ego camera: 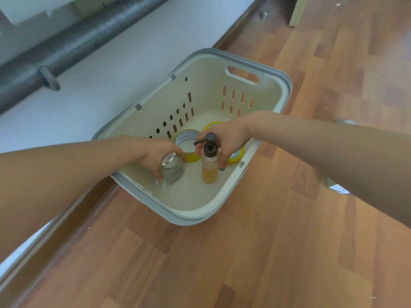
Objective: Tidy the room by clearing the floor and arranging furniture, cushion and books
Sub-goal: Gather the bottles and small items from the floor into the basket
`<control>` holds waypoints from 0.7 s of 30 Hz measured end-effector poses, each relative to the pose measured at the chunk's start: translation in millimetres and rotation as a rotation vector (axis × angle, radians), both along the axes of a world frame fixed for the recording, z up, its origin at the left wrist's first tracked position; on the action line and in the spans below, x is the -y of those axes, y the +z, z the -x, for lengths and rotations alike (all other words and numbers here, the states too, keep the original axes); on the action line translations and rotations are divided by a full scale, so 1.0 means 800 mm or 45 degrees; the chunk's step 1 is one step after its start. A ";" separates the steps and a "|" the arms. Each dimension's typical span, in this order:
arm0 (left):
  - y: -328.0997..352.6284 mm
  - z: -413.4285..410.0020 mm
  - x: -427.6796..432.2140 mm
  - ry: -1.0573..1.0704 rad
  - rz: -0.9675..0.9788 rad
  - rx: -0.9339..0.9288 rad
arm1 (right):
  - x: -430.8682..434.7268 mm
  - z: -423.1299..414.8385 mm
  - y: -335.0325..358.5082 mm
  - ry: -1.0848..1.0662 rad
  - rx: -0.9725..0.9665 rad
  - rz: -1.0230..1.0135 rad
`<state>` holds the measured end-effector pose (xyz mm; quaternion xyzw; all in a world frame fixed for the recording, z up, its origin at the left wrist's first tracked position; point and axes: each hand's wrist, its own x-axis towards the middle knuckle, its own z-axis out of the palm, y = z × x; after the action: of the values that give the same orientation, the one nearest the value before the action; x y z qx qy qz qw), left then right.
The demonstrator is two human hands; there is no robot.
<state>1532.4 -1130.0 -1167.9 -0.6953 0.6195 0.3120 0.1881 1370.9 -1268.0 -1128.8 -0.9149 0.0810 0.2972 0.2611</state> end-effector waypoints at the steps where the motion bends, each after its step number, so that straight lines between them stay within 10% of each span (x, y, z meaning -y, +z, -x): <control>1: 0.004 0.000 -0.001 0.020 -0.010 0.013 | 0.001 0.000 0.002 -0.011 -0.013 0.009; 21: 0.186 0.053 0.016 0.027 0.600 0.464 | 0.008 0.053 0.127 -0.131 0.339 0.661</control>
<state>1490.1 -1142.8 -1018.7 -0.7709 0.6235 0.0315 0.1262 1328.4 -1274.1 -1027.3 -0.9767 0.1655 0.1304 0.0414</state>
